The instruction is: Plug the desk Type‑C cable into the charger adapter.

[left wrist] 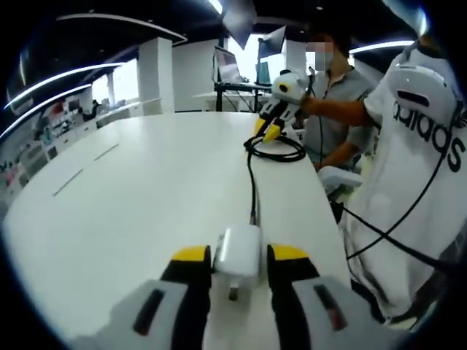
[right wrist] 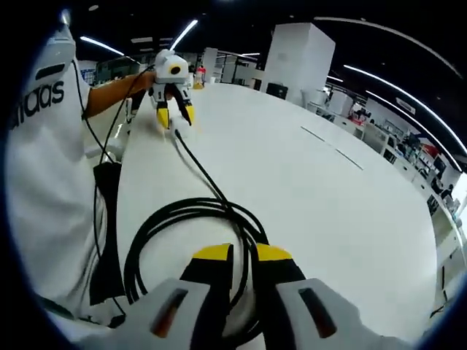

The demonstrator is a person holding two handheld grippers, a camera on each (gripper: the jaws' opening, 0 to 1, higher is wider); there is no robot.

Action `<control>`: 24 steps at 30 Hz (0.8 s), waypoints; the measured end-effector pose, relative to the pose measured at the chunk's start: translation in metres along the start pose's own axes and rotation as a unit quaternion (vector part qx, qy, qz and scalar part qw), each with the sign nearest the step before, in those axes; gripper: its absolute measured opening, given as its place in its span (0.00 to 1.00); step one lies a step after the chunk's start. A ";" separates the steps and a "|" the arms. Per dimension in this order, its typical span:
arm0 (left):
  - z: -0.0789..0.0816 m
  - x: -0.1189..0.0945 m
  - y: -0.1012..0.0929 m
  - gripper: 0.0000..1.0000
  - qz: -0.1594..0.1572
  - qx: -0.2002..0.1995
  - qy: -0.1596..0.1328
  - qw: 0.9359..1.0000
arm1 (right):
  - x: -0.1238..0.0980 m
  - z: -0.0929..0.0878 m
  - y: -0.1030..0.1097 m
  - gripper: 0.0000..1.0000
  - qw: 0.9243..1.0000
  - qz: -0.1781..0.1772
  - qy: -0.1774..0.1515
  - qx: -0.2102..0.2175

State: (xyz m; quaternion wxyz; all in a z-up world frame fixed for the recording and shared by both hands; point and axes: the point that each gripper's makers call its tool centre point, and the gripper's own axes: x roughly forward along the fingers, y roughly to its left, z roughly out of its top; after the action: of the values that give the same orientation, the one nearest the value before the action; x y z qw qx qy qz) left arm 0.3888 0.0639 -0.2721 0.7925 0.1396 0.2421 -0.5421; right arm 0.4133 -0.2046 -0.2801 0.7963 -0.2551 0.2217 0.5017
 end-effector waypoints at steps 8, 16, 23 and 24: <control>0.002 0.003 0.000 0.28 -0.002 0.002 0.001 1.000 | 0.002 -0.012 -0.001 0.06 1.000 -0.002 0.027 0.013; 0.003 0.006 -0.001 0.26 -0.007 -0.004 -0.002 1.000 | 0.005 -0.014 -0.003 0.02 0.999 -0.002 0.036 0.028; 0.006 0.008 0.004 0.26 -0.002 -0.007 -0.005 1.000 | 0.006 -0.013 -0.006 0.02 0.998 -0.009 0.057 0.021; 0.006 0.008 0.005 0.26 -0.001 -0.007 -0.005 1.000 | 0.006 -0.013 -0.007 0.02 0.998 -0.010 0.058 0.019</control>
State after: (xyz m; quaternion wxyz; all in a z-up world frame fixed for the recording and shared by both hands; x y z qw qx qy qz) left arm 0.3970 0.0565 -0.2718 0.7941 0.1306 0.2421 -0.5420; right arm 0.4210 -0.2108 -0.2925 0.7917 -0.2709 0.2745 0.4737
